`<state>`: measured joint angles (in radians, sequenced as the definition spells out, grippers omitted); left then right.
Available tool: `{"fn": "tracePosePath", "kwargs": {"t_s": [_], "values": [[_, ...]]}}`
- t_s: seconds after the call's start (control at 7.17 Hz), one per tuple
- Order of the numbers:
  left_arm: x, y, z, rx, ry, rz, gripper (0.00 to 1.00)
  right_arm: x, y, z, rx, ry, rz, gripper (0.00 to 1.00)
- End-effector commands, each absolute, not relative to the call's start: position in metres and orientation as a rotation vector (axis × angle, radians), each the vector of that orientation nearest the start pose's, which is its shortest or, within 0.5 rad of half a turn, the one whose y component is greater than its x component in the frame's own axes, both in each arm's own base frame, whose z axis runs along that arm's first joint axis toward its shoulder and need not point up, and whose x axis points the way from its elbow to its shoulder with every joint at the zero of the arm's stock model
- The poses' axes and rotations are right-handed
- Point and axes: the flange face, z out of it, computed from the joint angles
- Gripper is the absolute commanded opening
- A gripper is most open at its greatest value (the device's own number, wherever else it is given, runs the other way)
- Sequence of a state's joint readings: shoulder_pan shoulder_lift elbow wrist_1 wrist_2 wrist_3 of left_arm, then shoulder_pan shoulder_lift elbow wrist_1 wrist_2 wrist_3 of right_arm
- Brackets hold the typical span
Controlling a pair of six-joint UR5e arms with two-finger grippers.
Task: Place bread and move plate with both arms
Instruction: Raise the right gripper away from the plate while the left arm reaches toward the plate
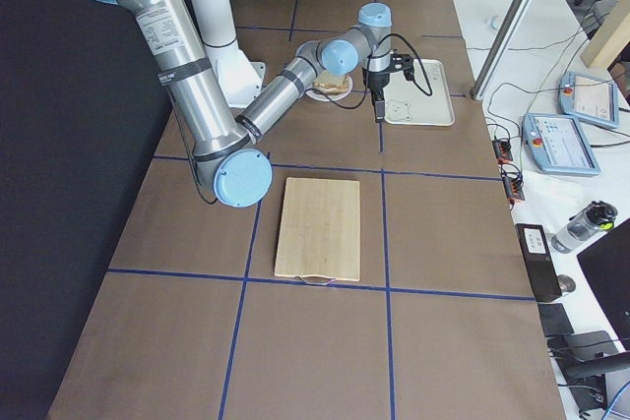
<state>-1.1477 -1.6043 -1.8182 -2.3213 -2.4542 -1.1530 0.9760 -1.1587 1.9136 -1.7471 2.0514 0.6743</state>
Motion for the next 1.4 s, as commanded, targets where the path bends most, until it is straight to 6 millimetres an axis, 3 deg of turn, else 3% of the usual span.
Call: {"fn": "tracePosePath", "kwargs": {"t_s": [0.0, 0.14, 0.42, 0.56, 0.7, 0.84, 1.12, 1.26], "values": [[0.216, -0.457, 0.418, 0.113, 1.347, -0.289, 1.00, -0.199, -0.545, 0.344, 0.160, -0.708, -0.148, 1.00], [0.249, -0.442, 0.412, 0.111, 1.423, -0.343, 1.00, -0.188, -0.545, 0.358, 0.147, -0.727, -0.192, 1.00], [0.303, -0.400, 0.404, 0.059, 1.629, -0.448, 1.00, -0.182, -0.546, 0.364, 0.139, -0.730, -0.188, 1.00], [0.329, -0.383, 0.403, 0.054, 1.643, -0.471, 0.98, -0.183, -0.548, 0.366, 0.130, -0.736, -0.186, 1.00], [0.361, -0.362, 0.401, 0.067, 1.651, -0.490, 0.84, -0.180, -0.548, 0.367, 0.115, -0.763, -0.183, 1.00], [0.387, -0.355, 0.394, 0.055, 1.662, -0.475, 0.75, -0.172, -0.549, 0.368, 0.106, -0.783, -0.173, 1.00], [0.430, -0.353, 0.382, 0.024, 1.675, -0.441, 0.67, -0.157, -0.543, 0.389, 0.087, -0.788, -0.175, 1.00], [0.455, -0.345, 0.372, 0.016, 1.689, -0.431, 0.66, -0.141, -0.534, 0.420, 0.082, -0.766, -0.227, 1.00]]}}
